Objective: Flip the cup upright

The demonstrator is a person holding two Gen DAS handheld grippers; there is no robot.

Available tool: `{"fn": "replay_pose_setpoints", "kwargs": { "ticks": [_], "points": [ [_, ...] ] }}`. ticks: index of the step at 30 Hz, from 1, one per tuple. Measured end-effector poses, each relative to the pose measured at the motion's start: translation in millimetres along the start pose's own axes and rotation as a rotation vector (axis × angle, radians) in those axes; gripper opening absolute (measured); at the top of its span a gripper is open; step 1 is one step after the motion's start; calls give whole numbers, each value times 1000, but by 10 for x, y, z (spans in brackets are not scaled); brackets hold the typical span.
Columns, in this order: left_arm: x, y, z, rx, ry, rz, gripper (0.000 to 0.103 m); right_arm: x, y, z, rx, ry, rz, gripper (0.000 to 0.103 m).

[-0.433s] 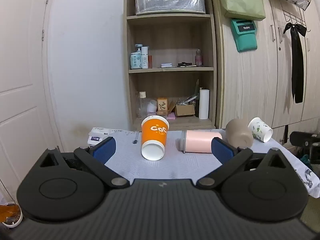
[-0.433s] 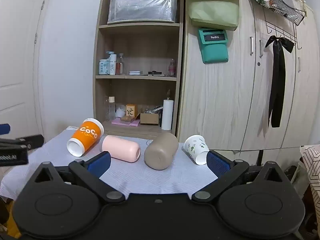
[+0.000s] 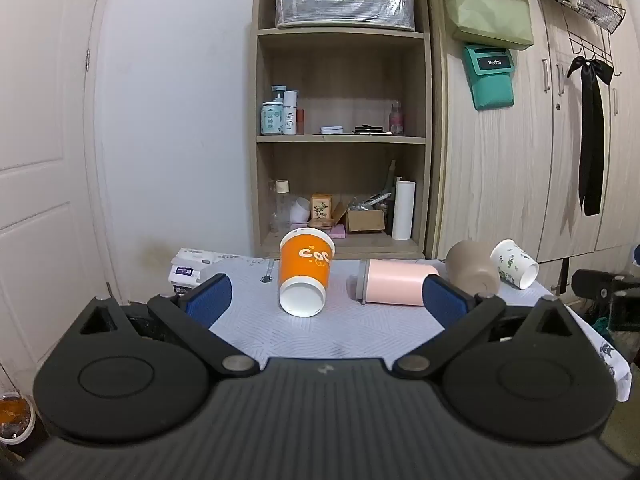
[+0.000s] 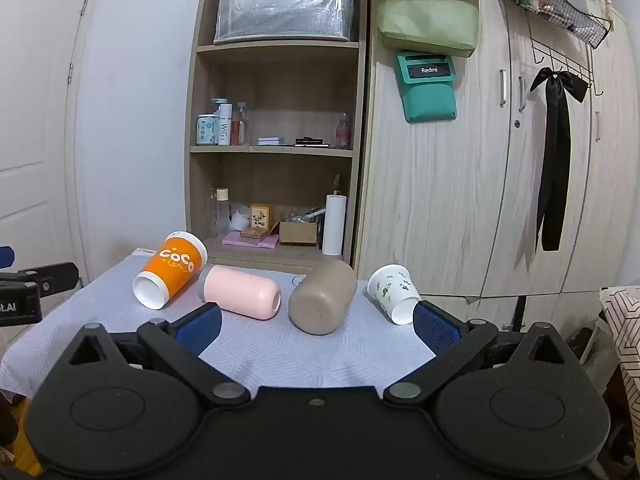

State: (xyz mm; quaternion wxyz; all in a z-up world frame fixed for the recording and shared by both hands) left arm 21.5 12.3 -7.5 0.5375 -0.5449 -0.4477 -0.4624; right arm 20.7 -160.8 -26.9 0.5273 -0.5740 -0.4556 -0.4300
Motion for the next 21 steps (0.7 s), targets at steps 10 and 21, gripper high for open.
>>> {"fn": "replay_pose_setpoints", "kwargs": {
  "ticks": [10,21],
  "points": [
    [-7,-5,56,9,-12,-6,103,21,-39,-30,-7,15,-20,103],
    [-30,-85,89,-33,-47,-61,103,45,-74,-108,-31,32,-34,103]
  ]
}}
Point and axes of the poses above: each gripper's, at about its wrist camera, not at the fingertips, and y roughly the way its jaws point, z to its left, x to its top, the point moved 3 cm from there along y, roughly the way its jaws point, and after that the axes turned 4 degrees about -z, right-handed, at the moved point
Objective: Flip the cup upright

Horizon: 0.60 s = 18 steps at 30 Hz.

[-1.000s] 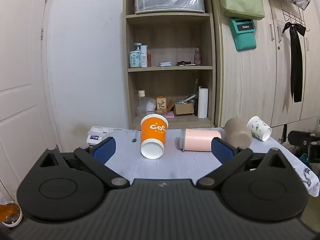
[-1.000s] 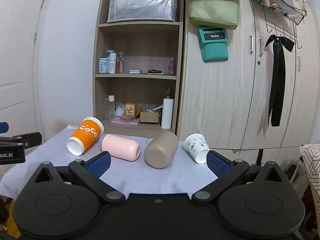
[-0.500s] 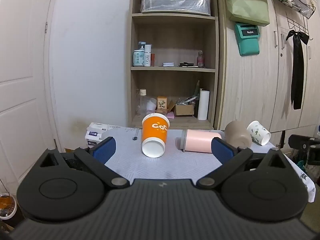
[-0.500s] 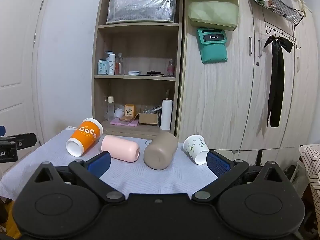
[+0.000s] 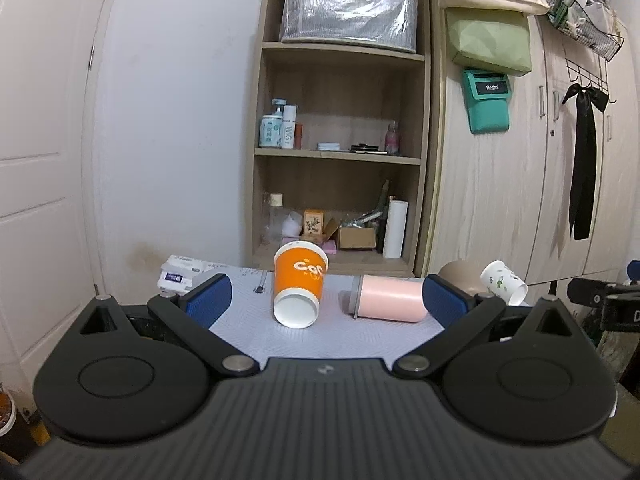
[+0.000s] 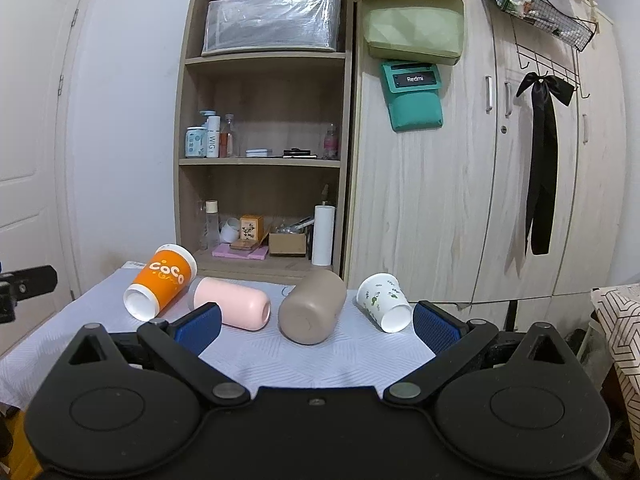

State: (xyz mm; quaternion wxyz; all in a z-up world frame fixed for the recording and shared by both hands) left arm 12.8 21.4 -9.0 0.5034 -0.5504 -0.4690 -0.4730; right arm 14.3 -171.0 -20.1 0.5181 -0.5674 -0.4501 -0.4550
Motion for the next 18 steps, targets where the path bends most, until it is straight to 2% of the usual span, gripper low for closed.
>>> {"fn": "replay_pose_setpoints", "kwargs": {
  "ticks": [11,15,18],
  "points": [
    [0,-12,-20,4,12,-2,103,3,-14,54,7,-26,-1,103],
    [4,17,-18,-42,-32,43,103,-16,-7,78,1,-27,2,103],
    [12,33,-33,-48,-38,67,103,-35,20,102,-4,-27,20,103]
  ]
}}
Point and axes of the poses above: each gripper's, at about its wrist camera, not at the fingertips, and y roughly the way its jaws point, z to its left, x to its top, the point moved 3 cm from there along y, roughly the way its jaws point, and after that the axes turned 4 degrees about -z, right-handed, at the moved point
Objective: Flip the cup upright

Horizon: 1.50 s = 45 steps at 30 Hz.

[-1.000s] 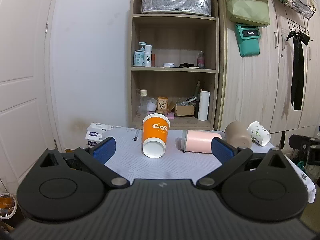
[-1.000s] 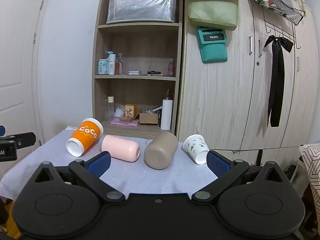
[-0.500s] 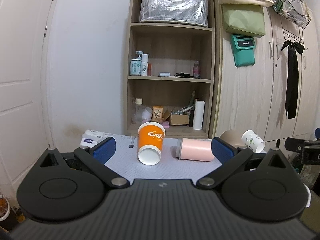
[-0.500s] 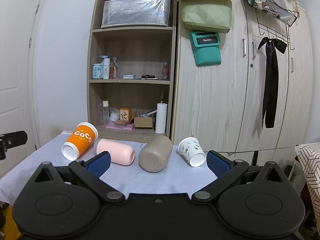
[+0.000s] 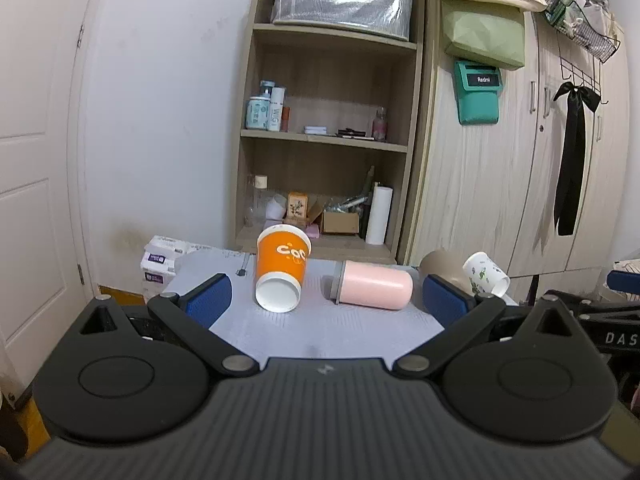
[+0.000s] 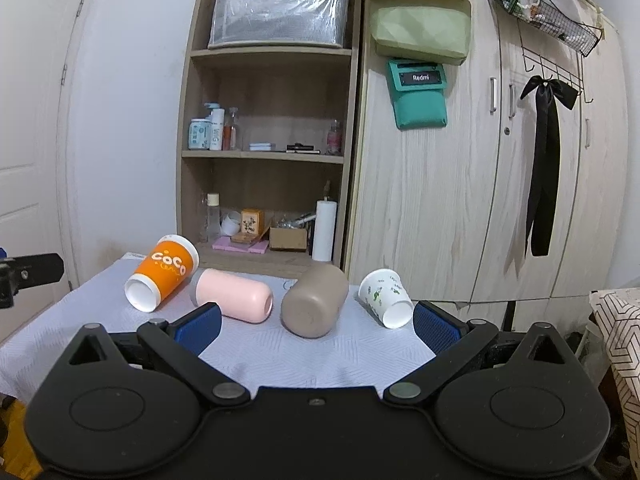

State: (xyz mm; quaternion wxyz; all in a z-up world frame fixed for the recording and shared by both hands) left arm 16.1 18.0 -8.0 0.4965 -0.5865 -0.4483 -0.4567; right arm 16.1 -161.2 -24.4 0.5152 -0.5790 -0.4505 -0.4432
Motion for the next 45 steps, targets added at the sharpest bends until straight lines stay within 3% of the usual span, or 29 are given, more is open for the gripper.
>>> {"fn": "replay_pose_setpoints", "kwargs": {
  "ticks": [45],
  "points": [
    [-84,83,58,39,26,127,103,-150,4,-39,10,-26,39,103]
  ]
}}
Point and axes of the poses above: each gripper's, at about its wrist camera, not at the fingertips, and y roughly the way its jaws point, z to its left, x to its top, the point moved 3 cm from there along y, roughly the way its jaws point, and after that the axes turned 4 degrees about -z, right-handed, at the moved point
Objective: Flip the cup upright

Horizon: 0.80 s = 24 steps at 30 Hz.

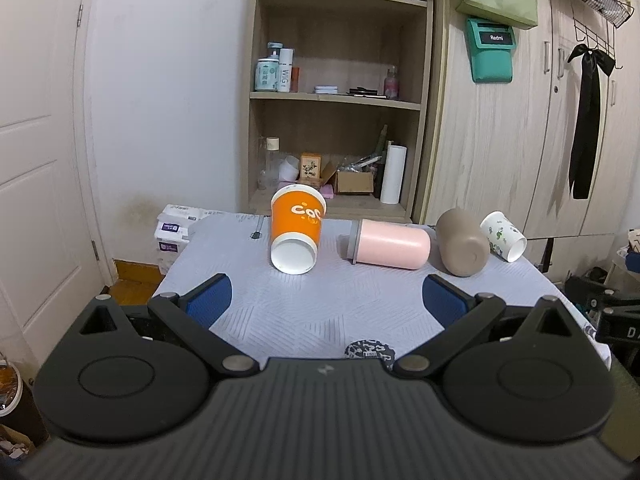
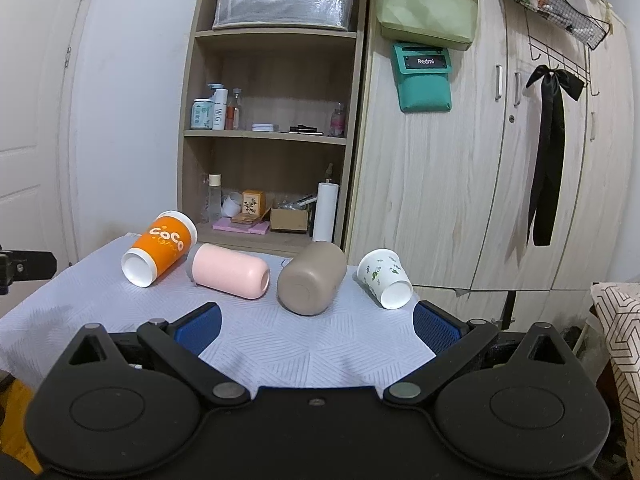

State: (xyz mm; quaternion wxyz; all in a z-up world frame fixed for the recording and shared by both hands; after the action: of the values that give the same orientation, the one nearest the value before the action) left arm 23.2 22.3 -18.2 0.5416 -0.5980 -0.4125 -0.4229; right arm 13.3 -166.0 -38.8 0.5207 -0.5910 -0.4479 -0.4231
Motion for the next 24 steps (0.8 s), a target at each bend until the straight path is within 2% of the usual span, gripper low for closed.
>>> {"fn": "replay_pose_setpoints", "kwargs": {
  "ticks": [5,9,11,14,18,21,24],
  "points": [
    [-8,15,5,-2,-12,10,103,-17,2,23,9,-11,2,103],
    [11,63,6,-60,-24,-8,103,-19,31,46,46,-13,3,103],
    [37,156,6,-75,-46,8,103,-7,64,51,75,7,-21,103],
    [90,348,11,-88,-81,31,103,20,153,100,192,-3,-72,103],
    [156,621,91,-68,-139,44,103,163,488,186,348,-108,-64,103],
    [163,841,171,-65,-194,67,102,293,845,281,443,-233,-19,103],
    [118,1073,239,-69,-242,106,102,389,1221,387,490,-349,40,103]
  ]
}}
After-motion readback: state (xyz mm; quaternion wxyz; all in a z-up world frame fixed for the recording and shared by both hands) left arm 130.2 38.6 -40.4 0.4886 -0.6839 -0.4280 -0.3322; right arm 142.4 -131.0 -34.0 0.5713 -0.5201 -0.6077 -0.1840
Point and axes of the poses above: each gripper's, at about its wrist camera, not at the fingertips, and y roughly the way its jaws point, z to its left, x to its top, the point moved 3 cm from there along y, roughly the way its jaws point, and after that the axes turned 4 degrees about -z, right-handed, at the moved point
